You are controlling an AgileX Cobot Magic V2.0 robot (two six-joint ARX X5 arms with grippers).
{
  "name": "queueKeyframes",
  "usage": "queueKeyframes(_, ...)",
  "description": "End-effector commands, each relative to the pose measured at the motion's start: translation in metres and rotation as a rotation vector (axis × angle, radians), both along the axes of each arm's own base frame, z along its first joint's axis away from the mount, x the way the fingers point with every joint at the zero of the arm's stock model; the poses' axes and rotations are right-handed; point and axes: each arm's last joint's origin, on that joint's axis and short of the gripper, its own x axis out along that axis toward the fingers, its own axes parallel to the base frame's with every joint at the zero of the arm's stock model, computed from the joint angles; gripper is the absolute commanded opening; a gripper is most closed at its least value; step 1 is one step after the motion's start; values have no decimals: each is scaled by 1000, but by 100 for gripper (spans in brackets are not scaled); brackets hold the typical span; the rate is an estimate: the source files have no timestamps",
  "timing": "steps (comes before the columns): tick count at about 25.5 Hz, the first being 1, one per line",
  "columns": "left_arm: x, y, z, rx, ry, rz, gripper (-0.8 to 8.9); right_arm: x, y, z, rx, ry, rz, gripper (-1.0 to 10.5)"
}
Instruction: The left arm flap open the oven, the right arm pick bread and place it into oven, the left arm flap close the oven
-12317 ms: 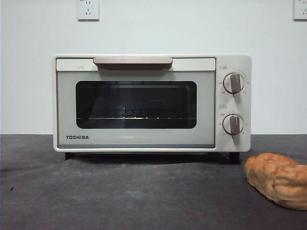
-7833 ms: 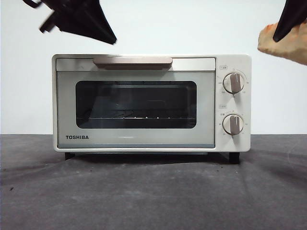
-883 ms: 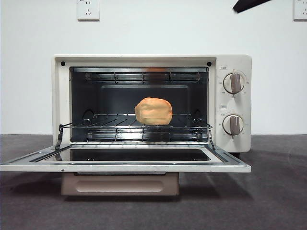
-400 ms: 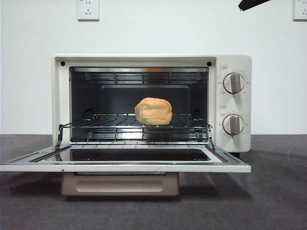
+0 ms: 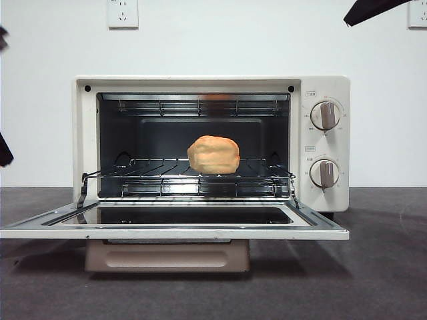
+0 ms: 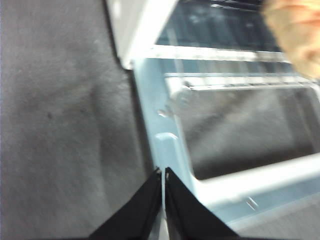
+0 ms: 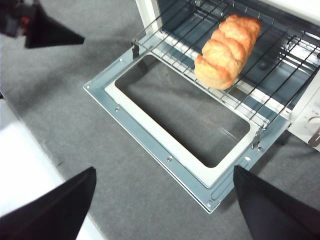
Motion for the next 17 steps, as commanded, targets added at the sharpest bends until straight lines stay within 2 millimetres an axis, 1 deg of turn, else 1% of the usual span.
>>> queueKeyframes(1, 12, 3, -8, -4, 27, 0, 14, 0, 1, 5, 2, -21, 14, 427)
queueKeyframes(4, 25, 6, -21, -41, 71, -18, 14, 0, 1, 5, 2, -22, 14, 427)
queueKeyframes(9, 42, 7, -44, -40, 150, -30, 14, 0, 2, 5, 2, -22, 14, 427)
queueKeyframes(17, 56, 2, -71, -115, 226, -108, 14, 0, 2, 6, 12, -31, 13, 427)
